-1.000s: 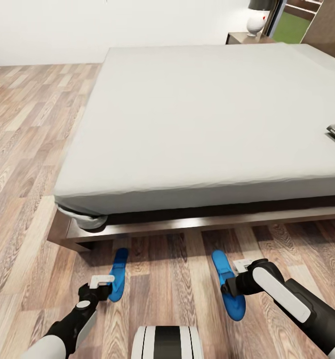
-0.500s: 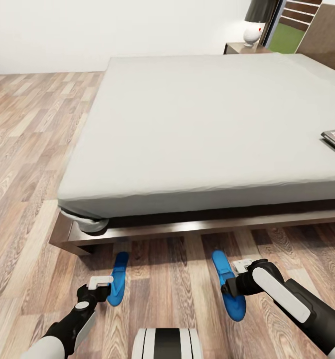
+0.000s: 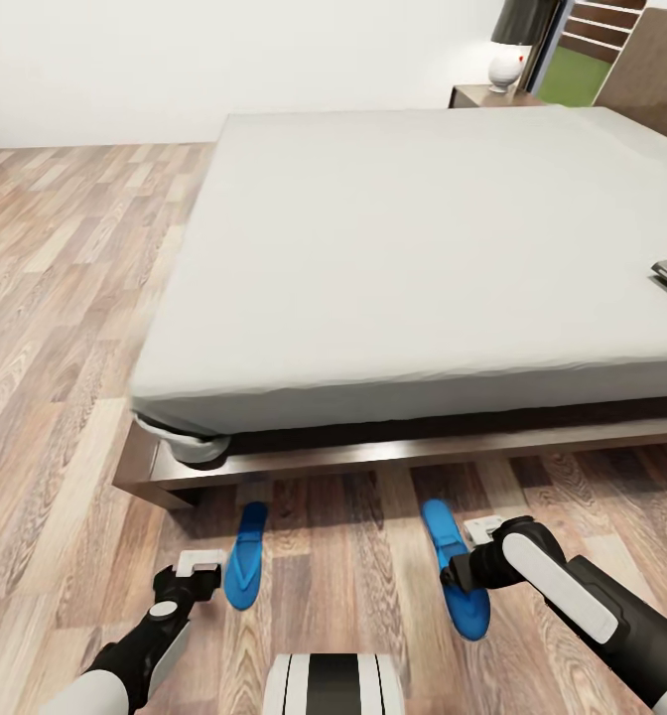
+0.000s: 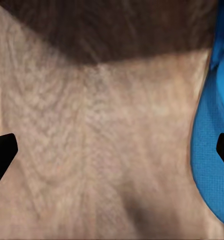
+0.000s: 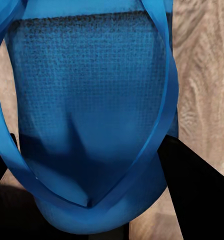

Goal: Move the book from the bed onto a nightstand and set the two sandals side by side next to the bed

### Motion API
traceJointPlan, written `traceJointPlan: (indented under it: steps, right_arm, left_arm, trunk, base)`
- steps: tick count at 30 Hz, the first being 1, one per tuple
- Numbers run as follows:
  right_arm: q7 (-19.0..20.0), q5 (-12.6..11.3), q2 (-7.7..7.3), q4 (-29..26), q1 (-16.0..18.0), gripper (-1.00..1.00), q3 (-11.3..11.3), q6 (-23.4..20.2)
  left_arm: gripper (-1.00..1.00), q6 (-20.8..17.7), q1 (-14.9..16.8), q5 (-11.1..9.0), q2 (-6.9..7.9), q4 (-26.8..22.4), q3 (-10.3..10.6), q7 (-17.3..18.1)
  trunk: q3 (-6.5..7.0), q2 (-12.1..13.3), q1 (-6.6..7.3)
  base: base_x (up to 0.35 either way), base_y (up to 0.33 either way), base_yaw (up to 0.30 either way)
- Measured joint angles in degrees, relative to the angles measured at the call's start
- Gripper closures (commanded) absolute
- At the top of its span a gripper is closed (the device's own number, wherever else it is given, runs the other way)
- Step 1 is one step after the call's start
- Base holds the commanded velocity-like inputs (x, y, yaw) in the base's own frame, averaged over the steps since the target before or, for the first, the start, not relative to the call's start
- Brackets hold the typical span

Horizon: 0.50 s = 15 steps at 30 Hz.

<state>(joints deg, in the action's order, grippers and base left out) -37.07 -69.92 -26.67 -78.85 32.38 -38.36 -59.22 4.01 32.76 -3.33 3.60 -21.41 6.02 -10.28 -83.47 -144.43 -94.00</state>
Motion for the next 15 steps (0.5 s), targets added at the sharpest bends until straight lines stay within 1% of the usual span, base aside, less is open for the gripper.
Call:
traceJointPlan:
  steps: [3, 10, 15]
  right_arm:
    - [0.0, 0.0, 0.02, 0.0, 0.0, 1.00, -0.1, 0.0]
    - [0.0, 0.0, 0.17, 0.0, 0.0, 1.00, -0.2, 0.0]
    - [0.0, 0.2, 1.33, 0.2, 0.0, 1.00, 0.0, 0.0]
  left_arm:
    - [-1.00, 0.0, 0.0, 0.0, 0.02, 0.0, 0.0, 0.0]
    - [-1.00, 0.0, 0.0, -0.1, 0.02, 0.0, 0.0, 0.0]
    - [-1.00, 0.0, 0.0, -0.2, 0.04, 0.0, 0.0, 0.0]
  trunk:
    - [0.00, 0.0, 0.00]
    - [0.00, 0.0, 0.00]
    - [0.00, 0.0, 0.00]
  base:
    - [0.000, 0.227, 0.000]
    - [0.000, 0.274, 0.000]
    - [0.000, 0.289, 0.000]
